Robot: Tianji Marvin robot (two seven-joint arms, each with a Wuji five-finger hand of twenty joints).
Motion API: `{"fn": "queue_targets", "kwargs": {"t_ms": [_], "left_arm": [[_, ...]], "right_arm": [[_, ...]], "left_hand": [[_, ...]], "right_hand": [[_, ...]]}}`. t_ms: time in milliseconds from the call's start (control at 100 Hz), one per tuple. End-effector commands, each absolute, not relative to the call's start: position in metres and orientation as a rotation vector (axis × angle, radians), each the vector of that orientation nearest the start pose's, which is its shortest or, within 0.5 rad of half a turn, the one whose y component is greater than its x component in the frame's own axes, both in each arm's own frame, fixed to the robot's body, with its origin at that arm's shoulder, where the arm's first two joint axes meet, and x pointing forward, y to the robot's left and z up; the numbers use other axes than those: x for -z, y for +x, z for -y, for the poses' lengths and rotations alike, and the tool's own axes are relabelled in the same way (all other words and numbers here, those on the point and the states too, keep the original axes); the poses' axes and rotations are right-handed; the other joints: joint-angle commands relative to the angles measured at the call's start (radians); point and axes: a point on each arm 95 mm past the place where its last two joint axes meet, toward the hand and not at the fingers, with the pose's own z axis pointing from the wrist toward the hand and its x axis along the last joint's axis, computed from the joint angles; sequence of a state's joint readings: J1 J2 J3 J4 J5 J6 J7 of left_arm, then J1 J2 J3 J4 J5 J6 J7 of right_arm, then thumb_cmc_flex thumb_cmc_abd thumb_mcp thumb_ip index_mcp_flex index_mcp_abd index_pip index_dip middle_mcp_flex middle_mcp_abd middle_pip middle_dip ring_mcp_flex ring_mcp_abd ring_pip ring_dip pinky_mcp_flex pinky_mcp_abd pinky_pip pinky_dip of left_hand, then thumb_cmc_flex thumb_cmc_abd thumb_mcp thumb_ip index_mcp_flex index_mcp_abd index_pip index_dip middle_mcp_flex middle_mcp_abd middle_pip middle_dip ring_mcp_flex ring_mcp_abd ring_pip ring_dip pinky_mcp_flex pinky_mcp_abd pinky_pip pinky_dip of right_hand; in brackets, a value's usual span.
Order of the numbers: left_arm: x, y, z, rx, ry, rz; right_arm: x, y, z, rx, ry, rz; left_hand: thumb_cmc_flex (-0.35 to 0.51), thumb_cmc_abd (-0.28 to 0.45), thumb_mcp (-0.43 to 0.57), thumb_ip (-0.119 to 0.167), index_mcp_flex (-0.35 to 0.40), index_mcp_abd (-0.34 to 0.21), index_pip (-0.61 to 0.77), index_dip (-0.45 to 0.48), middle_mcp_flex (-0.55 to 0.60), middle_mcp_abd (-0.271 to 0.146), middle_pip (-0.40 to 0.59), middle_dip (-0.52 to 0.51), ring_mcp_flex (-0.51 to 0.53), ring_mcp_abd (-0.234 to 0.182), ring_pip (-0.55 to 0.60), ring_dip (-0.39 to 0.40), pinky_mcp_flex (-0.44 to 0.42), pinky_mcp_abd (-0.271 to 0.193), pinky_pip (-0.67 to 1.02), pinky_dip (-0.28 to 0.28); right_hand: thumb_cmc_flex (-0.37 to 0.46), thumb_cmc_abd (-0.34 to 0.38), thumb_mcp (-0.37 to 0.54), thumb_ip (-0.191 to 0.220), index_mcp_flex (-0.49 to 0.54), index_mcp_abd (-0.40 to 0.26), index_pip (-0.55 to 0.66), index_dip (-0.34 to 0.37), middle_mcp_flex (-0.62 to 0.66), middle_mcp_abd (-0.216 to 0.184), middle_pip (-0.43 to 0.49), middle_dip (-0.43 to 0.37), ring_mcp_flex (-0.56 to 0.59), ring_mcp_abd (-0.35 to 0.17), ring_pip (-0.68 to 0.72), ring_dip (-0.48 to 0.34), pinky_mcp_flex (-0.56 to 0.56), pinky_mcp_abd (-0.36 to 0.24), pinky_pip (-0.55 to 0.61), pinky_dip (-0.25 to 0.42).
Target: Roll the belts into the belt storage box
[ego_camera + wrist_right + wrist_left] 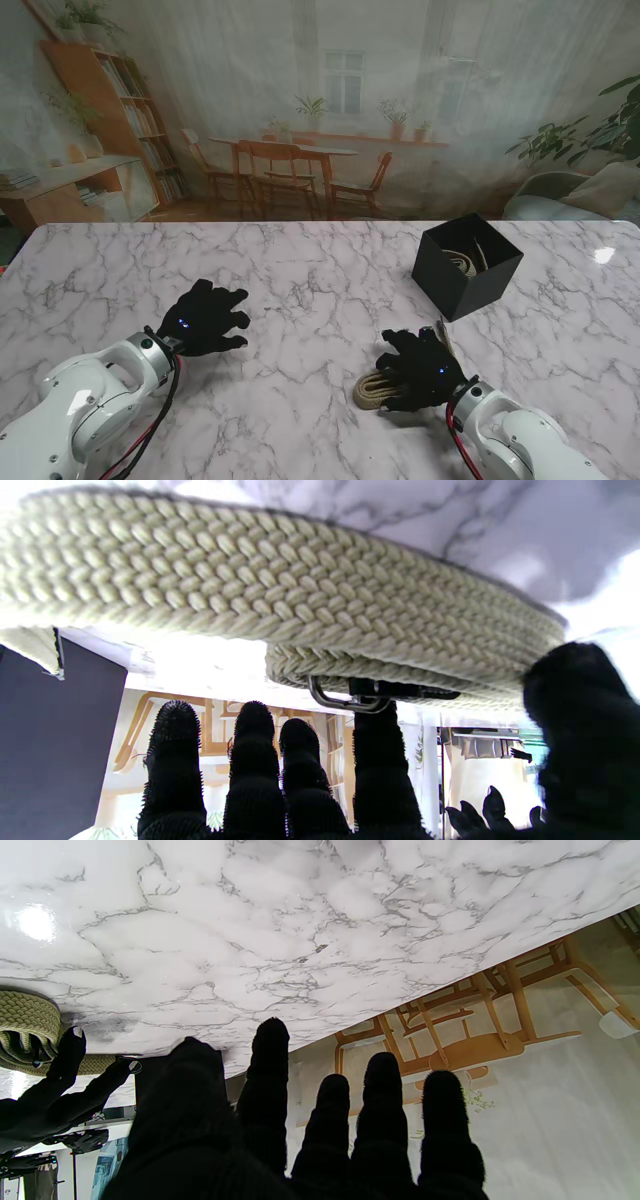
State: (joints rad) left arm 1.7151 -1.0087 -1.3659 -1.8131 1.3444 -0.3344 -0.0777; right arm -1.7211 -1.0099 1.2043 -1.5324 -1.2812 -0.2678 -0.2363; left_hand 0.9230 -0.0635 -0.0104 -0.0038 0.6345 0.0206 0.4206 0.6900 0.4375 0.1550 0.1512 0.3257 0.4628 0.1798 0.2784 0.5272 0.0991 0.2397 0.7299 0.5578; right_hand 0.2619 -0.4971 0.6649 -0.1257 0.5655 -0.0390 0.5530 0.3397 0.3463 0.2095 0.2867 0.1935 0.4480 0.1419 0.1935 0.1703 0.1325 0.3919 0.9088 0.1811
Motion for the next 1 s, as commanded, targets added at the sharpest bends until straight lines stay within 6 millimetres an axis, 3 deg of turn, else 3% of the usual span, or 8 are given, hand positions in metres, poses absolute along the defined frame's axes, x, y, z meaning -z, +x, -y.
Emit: {"fn": "queue_targets", "kwargs": {"t_ms": [0,80,190,270,510,730,840,990], "left_arm": [[0.294,0.36,-0.013,1.317,-0.702,-1.884],[0.294,0.36,-0.012,1.328,-0.702,-1.881],[0.292,0.36,-0.007,1.352,-0.7,-1.882],[0.292,0.36,-0.002,1.374,-0.703,-1.889],[0.299,0.361,0.015,1.416,-0.71,-1.956],[0.301,0.362,0.017,1.416,-0.708,-1.973],[0.301,0.362,0.015,1.41,-0.712,-1.973],[0.302,0.363,0.013,1.397,-0.716,-1.979]], "right_arm": [[0.393,0.33,0.014,-1.465,0.849,-1.82],[0.394,0.33,0.014,-1.452,0.851,-1.821],[0.398,0.331,0.014,-1.439,0.846,-1.804],[0.399,0.331,0.013,-1.441,0.844,-1.791],[0.402,0.334,0.003,-1.476,0.851,-1.754],[0.395,0.337,-0.016,-1.521,0.884,-1.733],[0.395,0.337,-0.017,-1.498,0.874,-1.77],[0.393,0.332,-0.012,-1.491,0.906,-1.763]], "left_hand": [[-0.01,0.035,-0.013,-0.023,-0.013,0.019,-0.014,0.006,-0.011,0.012,-0.023,-0.01,-0.001,0.018,-0.025,-0.012,-0.017,0.039,-0.027,0.002],[-0.013,0.041,-0.013,-0.022,-0.024,0.024,-0.026,-0.003,-0.012,0.011,-0.023,-0.01,-0.001,0.019,-0.024,-0.012,-0.016,0.04,-0.027,0.002],[-0.033,0.063,-0.015,-0.017,-0.048,0.048,-0.096,-0.075,-0.015,0.014,-0.025,-0.012,-0.001,0.019,-0.025,-0.013,-0.016,0.04,-0.028,0.002],[-0.043,0.067,-0.017,-0.016,-0.088,0.067,-0.148,-0.128,-0.017,0.017,-0.027,-0.013,-0.002,0.02,-0.026,-0.013,-0.015,0.041,-0.027,0.002],[-0.078,0.058,-0.02,-0.016,-0.17,0.092,-0.243,-0.203,-0.023,0.022,-0.031,-0.016,-0.003,0.02,-0.029,-0.016,-0.013,0.038,-0.027,0.003],[-0.084,0.055,-0.017,-0.015,-0.143,0.081,-0.233,-0.204,-0.023,0.022,-0.031,-0.016,-0.004,0.021,-0.029,-0.016,-0.014,0.039,-0.027,0.003],[-0.083,0.055,-0.016,-0.015,-0.126,0.076,-0.222,-0.199,-0.023,0.021,-0.032,-0.016,-0.004,0.021,-0.029,-0.016,-0.016,0.04,-0.028,0.002],[-0.083,0.055,-0.016,-0.016,-0.124,0.074,-0.217,-0.197,-0.022,0.02,-0.033,-0.016,-0.004,0.021,-0.029,-0.017,-0.015,0.039,-0.029,0.002]], "right_hand": [[-0.027,0.008,-0.022,0.036,0.009,0.019,0.007,0.013,-0.038,0.017,0.038,0.016,-0.028,0.016,-0.022,-0.01,-0.02,-0.002,-0.016,0.004],[0.012,-0.02,0.012,0.047,0.081,0.013,0.056,0.041,-0.006,0.014,0.068,0.026,-0.017,0.016,-0.018,-0.009,-0.016,0.001,-0.015,0.004],[0.045,-0.083,0.266,0.019,0.24,-0.057,0.188,0.126,0.086,-0.012,0.163,0.067,0.02,0.013,-0.002,0.0,0.001,0.005,-0.006,0.008],[0.123,-0.147,0.341,-0.109,0.276,-0.143,0.403,-0.056,0.13,-0.031,0.202,0.085,0.038,0.009,0.011,0.008,0.006,0.006,-0.004,0.01],[0.196,-0.143,0.395,-0.123,0.37,-0.178,0.523,-0.122,0.195,-0.061,0.233,0.098,0.07,0.001,0.036,0.021,0.012,0.009,-0.001,0.011],[0.175,-0.103,0.36,-0.127,0.319,-0.158,0.504,-0.136,0.175,-0.05,0.228,0.097,0.057,0.006,0.04,0.024,0.004,0.01,-0.001,0.012],[0.003,-0.025,0.285,0.005,0.252,-0.078,0.186,0.082,0.124,-0.029,0.192,0.081,0.027,0.015,0.035,0.021,-0.012,0.008,0.0,0.013],[-0.053,0.025,0.17,0.016,0.098,0.004,0.062,0.065,0.086,-0.016,0.179,0.075,0.0,0.021,0.028,0.018,-0.031,0.007,-0.005,0.01]]}}
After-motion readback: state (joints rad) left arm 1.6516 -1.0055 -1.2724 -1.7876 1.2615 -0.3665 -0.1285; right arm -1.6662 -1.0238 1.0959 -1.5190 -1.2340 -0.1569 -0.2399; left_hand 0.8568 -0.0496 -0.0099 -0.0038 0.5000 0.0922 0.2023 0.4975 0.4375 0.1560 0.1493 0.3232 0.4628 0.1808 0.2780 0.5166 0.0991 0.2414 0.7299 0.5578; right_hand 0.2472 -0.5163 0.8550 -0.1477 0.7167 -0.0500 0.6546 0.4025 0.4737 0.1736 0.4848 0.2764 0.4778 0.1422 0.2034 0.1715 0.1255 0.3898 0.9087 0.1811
